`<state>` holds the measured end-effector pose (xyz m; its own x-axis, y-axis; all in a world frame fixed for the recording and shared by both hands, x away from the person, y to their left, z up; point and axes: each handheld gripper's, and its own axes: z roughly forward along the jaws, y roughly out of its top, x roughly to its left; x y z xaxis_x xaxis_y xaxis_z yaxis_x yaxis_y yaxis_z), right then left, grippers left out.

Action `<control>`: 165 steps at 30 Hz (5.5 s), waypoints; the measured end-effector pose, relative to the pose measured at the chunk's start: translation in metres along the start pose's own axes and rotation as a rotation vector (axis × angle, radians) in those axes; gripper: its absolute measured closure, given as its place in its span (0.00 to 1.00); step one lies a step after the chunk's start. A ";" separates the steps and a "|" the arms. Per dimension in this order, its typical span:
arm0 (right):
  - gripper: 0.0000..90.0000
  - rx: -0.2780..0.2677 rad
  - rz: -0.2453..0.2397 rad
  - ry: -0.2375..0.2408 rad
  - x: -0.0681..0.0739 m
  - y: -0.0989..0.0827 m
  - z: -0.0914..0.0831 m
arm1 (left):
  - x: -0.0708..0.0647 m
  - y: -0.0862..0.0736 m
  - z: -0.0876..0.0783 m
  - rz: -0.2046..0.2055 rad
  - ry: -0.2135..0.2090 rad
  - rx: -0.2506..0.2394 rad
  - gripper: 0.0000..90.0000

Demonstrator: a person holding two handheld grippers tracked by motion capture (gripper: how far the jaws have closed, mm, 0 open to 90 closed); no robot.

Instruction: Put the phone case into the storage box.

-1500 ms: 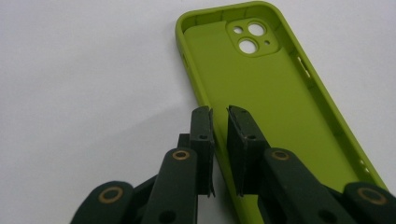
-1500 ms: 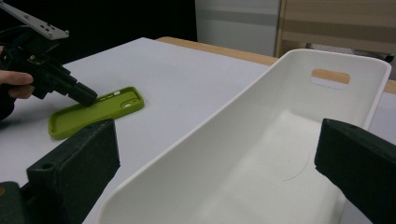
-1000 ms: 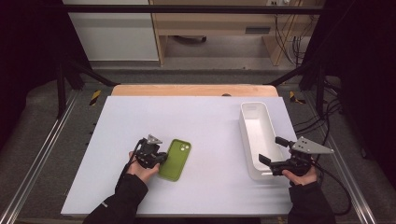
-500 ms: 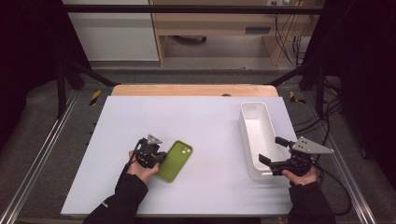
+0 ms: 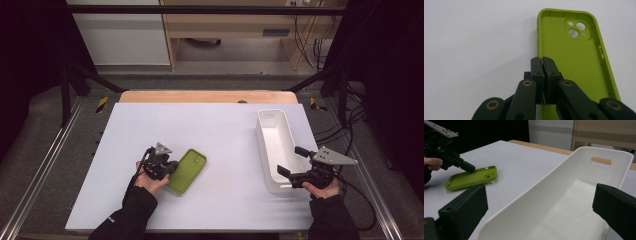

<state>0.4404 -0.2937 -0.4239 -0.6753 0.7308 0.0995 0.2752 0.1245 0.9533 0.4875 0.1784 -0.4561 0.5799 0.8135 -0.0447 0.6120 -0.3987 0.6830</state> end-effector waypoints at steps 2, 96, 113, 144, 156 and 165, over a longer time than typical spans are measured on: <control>0.01 0.001 0.000 0.000 0.000 0.000 0.000 | 0.000 0.001 -0.003 0.004 0.002 -0.013 0.98; 0.02 0.111 -0.037 0.096 0.051 0.029 0.032 | -0.058 0.025 -0.055 0.284 -0.093 -0.239 0.98; 0.01 0.139 -0.038 0.130 0.061 0.036 0.043 | -0.067 0.032 -0.056 0.338 -0.093 -0.250 0.98; 0.02 0.203 -0.039 0.170 0.078 0.051 0.072 | -0.079 0.037 -0.047 0.421 -0.083 -0.237 0.98; 0.04 0.230 -0.033 0.175 0.081 0.057 0.083 | -0.087 0.038 -0.045 0.457 -0.084 -0.235 0.98; 0.05 0.251 -0.029 0.177 0.079 0.060 0.085 | -0.092 0.040 -0.046 0.481 -0.087 -0.238 0.98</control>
<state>0.4618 -0.1710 -0.3836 -0.7882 0.5987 0.1423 0.3996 0.3220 0.8583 0.4339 0.1068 -0.3907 0.8129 0.5207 0.2609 0.1332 -0.6024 0.7870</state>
